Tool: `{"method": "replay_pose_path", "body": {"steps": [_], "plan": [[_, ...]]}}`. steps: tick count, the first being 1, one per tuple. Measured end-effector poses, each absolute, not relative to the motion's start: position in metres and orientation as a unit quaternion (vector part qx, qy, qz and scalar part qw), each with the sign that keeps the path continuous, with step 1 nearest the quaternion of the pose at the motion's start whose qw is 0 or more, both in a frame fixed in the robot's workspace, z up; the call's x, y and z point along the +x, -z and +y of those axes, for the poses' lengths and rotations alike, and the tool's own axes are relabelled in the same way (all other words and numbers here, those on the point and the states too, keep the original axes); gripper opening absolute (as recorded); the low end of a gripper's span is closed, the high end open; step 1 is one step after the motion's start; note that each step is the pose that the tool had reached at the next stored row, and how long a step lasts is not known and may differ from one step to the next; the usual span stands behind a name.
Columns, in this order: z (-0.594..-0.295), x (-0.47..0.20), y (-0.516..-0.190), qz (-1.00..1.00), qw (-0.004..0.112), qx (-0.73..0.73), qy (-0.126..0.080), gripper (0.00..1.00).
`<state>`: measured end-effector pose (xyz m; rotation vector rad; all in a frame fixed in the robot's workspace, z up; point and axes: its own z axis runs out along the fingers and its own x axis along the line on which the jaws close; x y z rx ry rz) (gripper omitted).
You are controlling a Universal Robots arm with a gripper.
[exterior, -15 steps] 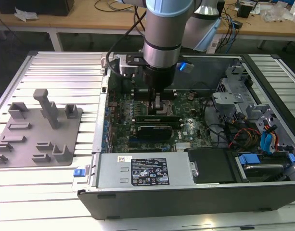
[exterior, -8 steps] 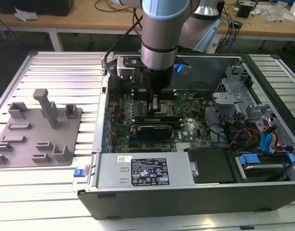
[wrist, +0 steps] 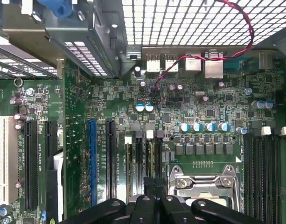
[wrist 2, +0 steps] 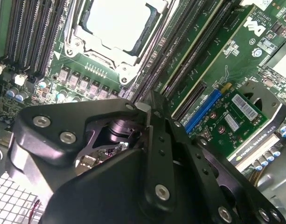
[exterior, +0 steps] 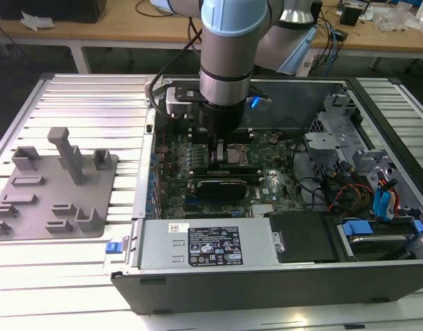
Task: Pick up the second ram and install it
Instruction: 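Press down the second ram until it locks into place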
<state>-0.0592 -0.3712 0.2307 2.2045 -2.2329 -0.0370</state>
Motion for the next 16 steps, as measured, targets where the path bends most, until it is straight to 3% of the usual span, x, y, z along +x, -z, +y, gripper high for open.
{"method": "replay_pose_path", "body": {"steps": [10,16], "plan": [[-0.371,-0.059,-0.228,-0.712,0.001,0.703,0.012,0.08],[-0.371,-0.059,-0.26,-0.712,0.002,0.703,0.012,0.08]]}}
